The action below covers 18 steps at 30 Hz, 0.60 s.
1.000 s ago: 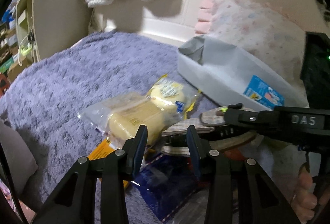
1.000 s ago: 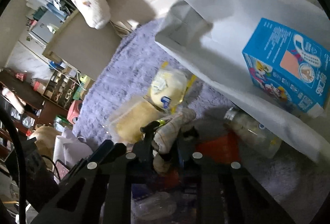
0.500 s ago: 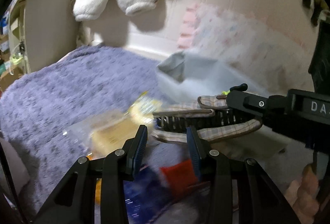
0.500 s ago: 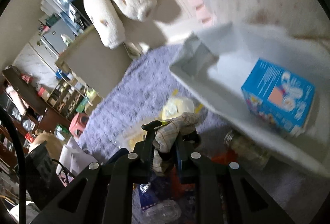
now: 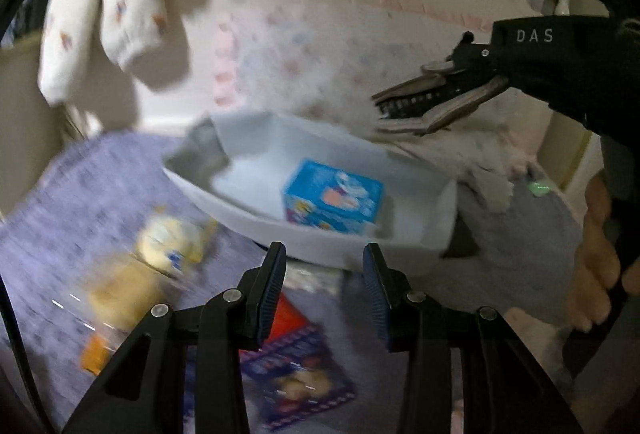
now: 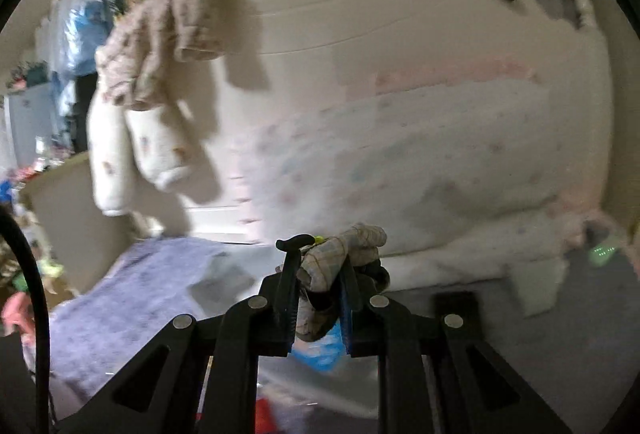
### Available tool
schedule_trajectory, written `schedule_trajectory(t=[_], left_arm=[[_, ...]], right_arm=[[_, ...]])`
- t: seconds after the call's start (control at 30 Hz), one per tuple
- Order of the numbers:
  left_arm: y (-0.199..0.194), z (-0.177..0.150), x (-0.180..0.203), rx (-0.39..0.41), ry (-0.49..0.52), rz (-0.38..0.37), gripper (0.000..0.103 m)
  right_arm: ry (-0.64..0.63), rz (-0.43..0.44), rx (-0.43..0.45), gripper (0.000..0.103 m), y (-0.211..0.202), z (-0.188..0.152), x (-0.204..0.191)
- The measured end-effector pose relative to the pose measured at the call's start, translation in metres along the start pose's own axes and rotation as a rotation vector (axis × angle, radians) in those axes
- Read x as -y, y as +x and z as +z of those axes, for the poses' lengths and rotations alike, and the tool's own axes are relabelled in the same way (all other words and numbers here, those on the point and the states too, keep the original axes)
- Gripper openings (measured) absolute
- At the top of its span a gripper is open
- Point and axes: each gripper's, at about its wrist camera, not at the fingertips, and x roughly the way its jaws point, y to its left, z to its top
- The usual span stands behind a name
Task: Organize objects
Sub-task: 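Carry the plaid cloth into the grey basket and open the right gripper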
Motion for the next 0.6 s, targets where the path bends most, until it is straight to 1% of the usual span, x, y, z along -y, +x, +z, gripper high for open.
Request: schedule_trajectory(t=[0.03,0.07,0.13,0.2,0.27,0.33,0.43,0.53,0.6], left_arm=[[0.005,-0.002,0.0,-0.025,-0.013,-0.015,0.039],[0.009,-0.006,0.001,-0.049,-0.022,-0.012,0.039],[0.016,-0.01,-0.001,-0.081,-0.029,0.022,0.039],[0.02,-0.013,-0.005,-0.097,-0.042,0.042,0.039],[0.022,-0.015,-0.01,-0.106,-0.063,0.041,0.039],[0.022,-0.015,-0.013,-0.107,-0.079,0.043,0.039],[0.022,-0.017,-0.018,-0.103,-0.089,0.048,0.039],[0.021,-0.016,-0.02,-0.097,-0.093,0.053,0.039],[0.021,-0.016,-0.021,-0.094,-0.094,0.055,0.039]], right_arm=[[-0.022,-0.037,-0.016,0.016,0.005,0.0,0.002],[-0.037,-0.061,-0.029,0.016,0.008,-0.002,0.004],[-0.068,-0.097,-0.088,0.016,0.023,-0.006,0.007],[-0.111,-0.092,-0.168,0.016,0.041,-0.01,0.005],[-0.154,-0.068,-0.23,0.017,0.051,-0.014,0.001],[-0.194,-0.06,-0.253,0.017,0.05,-0.021,-0.003],[-0.259,-0.068,-0.258,0.017,0.043,-0.025,-0.01],[-0.354,-0.085,-0.302,0.017,0.045,-0.033,-0.017],[-0.394,-0.095,-0.327,0.017,0.051,-0.039,-0.019]])
